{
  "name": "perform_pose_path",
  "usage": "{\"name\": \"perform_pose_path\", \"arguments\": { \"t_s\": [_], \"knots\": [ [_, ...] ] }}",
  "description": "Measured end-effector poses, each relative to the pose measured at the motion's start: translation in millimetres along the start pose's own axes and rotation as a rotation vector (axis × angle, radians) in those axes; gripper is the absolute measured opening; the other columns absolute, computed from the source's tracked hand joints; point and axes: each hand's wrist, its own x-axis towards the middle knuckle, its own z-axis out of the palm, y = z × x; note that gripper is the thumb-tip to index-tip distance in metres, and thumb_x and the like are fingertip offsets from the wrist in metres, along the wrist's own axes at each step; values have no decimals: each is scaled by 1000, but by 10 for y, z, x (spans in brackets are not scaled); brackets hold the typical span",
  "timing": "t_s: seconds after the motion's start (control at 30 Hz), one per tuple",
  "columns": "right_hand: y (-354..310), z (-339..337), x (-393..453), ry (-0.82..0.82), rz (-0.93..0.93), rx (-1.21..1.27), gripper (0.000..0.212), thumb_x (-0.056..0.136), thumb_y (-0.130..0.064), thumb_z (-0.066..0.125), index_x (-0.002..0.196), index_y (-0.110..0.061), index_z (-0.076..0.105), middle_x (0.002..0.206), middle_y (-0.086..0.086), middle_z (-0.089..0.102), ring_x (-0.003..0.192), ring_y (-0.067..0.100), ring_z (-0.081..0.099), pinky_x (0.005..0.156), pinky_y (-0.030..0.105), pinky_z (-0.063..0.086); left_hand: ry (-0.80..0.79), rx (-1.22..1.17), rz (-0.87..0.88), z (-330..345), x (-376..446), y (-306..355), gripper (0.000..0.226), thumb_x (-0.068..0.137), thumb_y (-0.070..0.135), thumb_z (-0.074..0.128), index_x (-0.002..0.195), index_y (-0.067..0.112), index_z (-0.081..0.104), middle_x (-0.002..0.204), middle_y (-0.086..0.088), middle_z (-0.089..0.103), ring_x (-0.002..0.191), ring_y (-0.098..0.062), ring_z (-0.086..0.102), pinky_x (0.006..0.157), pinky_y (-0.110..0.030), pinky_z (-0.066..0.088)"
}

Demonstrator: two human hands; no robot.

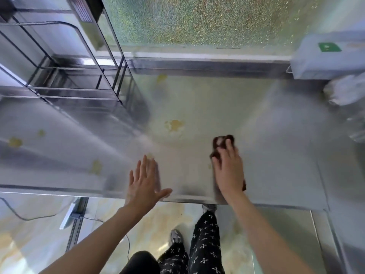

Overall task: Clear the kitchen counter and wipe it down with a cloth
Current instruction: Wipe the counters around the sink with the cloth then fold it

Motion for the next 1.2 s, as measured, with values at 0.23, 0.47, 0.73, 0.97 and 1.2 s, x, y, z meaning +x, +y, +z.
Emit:
{"name": "perform_pose_path", "arguments": {
  "t_s": [0.23, 0.47, 0.73, 0.97, 1.2],
  "knots": [
    [12, 19, -315, -161, -452, -83, 36, 90, -36, 46, 116, -16, 60, 145, 5, 43, 128, 33, 45, 98, 46, 46, 16, -38, -129, -12, 96, -389, 129, 58, 81, 51, 143, 5, -10, 155, -14, -12, 144, -28, -9, 116, -47, 3],
    [-120, 65, -389, 14, 65, -28, 28, 91, -23, 54, 116, -11, 57, 151, 9, 32, 135, 36, 32, 109, 44, 30, -51, 52, -146, 34, 195, -500, 137, 54, 86, 47, 141, 1, -16, 154, -14, -18, 143, -27, -12, 116, -47, 1],
    [-423, 251, -380, -156, -701, -168, 31, 82, -36, 58, 108, -20, 64, 136, 6, 53, 118, 31, 56, 90, 42, 51, -42, 62, -139, 77, 234, -524, 139, 52, 89, 44, 140, 1, -18, 154, -14, -19, 143, -28, -14, 116, -49, 0],
    [-520, 276, -87, 63, 40, -81, 32, 93, -24, 52, 122, -9, 54, 150, 11, 33, 134, 38, 32, 109, 45, 33, -35, 82, -113, 71, 222, -546, 137, 54, 90, 38, 141, 1, -19, 153, -14, -21, 143, -28, -16, 116, -48, -1],
    [-752, 451, -238, -195, -674, -81, 32, 86, -35, 53, 112, -17, 59, 140, 6, 48, 123, 34, 50, 93, 44, 50, -49, 54, -108, -31, 255, -529, 137, 52, 90, 39, 142, 0, -10, 154, -19, -12, 143, -33, -9, 116, -51, -1]
  ]
}}
